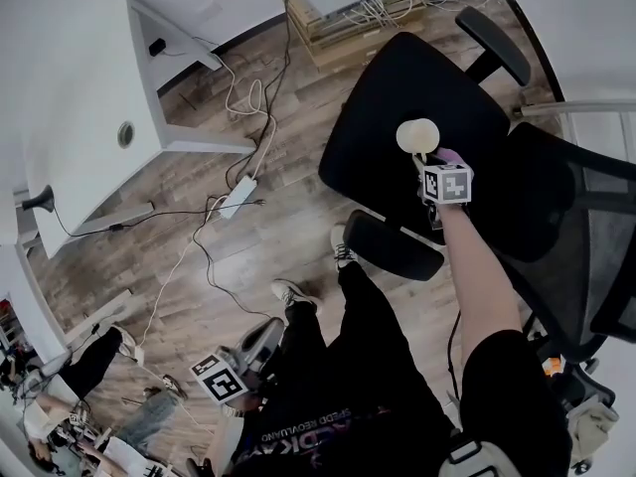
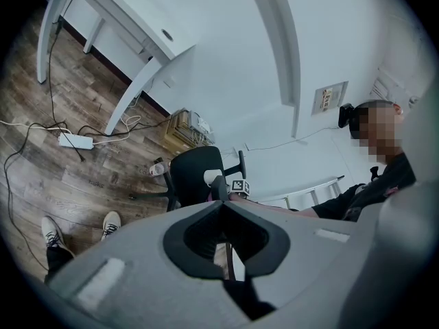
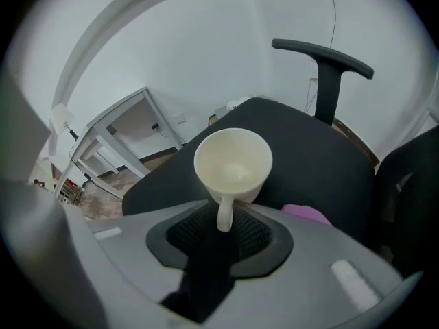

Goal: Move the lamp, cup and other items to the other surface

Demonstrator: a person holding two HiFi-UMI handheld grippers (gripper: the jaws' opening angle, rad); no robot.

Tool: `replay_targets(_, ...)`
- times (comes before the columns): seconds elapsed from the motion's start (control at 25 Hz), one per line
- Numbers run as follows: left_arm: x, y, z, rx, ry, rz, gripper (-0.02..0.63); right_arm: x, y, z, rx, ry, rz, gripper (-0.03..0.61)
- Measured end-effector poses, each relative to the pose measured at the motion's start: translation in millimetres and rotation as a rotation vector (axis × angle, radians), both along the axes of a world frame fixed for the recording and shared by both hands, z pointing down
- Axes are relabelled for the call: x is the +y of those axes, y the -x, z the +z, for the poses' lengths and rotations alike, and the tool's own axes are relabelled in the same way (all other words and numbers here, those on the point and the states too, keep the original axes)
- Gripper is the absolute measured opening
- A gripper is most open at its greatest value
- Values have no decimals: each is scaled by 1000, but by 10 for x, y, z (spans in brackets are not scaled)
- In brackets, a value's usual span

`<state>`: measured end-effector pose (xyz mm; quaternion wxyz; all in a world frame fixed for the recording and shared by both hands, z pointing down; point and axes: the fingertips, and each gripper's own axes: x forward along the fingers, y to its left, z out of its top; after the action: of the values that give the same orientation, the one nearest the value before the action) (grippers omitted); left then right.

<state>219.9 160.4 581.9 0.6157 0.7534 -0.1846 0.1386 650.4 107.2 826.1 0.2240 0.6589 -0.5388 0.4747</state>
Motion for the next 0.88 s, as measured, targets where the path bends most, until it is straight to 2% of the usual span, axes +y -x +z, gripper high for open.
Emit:
replay_targets(0.2, -38, 14, -32, 33, -13, -3, -3, 189, 67, -18, -49, 55, 6, 141)
replay_targets(0.32, -63, 29, -83, 63, -34, 3, -3, 328, 9, -206, -19, 43, 29, 129)
replay_targets(0.36, -75, 47, -107, 73, -43, 3, -3, 373, -37, -321, 4, 25, 45, 104)
replay_targets(0.44, -106, 125, -163, 91, -61, -6, -3, 427, -115, -629, 52, -36, 80, 5)
replay_targets(0.72, -101, 453, -302, 161, -122, -52, -3, 249, 128, -1818, 117, -286, 65, 5)
replay_targets(0.88, -96, 662, -429, 199, -158, -82, -3, -9, 740, -2430, 68, -416, -18, 5)
